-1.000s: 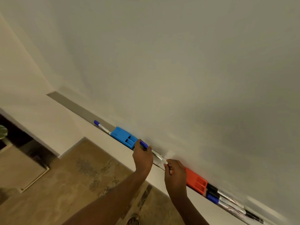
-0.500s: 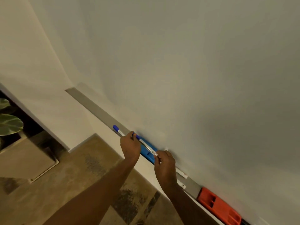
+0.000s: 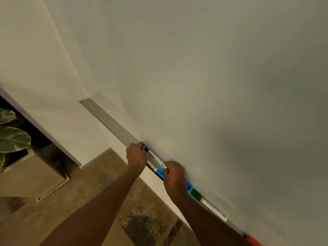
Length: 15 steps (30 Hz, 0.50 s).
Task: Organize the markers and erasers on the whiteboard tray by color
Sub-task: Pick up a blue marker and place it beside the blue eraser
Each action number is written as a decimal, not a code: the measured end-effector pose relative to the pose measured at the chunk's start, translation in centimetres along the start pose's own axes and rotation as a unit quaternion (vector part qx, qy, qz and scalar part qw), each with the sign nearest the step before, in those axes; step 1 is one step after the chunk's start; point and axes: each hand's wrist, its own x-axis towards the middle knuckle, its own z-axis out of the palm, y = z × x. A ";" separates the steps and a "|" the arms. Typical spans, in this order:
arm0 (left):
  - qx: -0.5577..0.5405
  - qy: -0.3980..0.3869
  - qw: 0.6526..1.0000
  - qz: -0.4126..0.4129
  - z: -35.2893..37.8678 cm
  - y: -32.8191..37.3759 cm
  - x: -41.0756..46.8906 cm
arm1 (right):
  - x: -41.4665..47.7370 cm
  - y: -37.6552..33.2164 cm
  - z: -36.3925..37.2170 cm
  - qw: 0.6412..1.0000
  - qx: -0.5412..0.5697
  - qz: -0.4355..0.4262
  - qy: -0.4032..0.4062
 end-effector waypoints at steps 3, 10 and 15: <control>0.059 -0.003 0.998 0.014 -0.1 -0.5 1.4 | 1.4 -0.3 0.9 0.997 -0.071 0.026 -0.024; 0.117 -0.028 0.992 0.040 0.5 -2.4 3.7 | 2.4 -0.7 2.5 0.990 -0.140 0.008 0.026; 0.177 -0.057 0.981 0.052 1.1 -2.7 4.6 | 2.9 -0.8 3.0 0.984 -0.178 0.007 0.016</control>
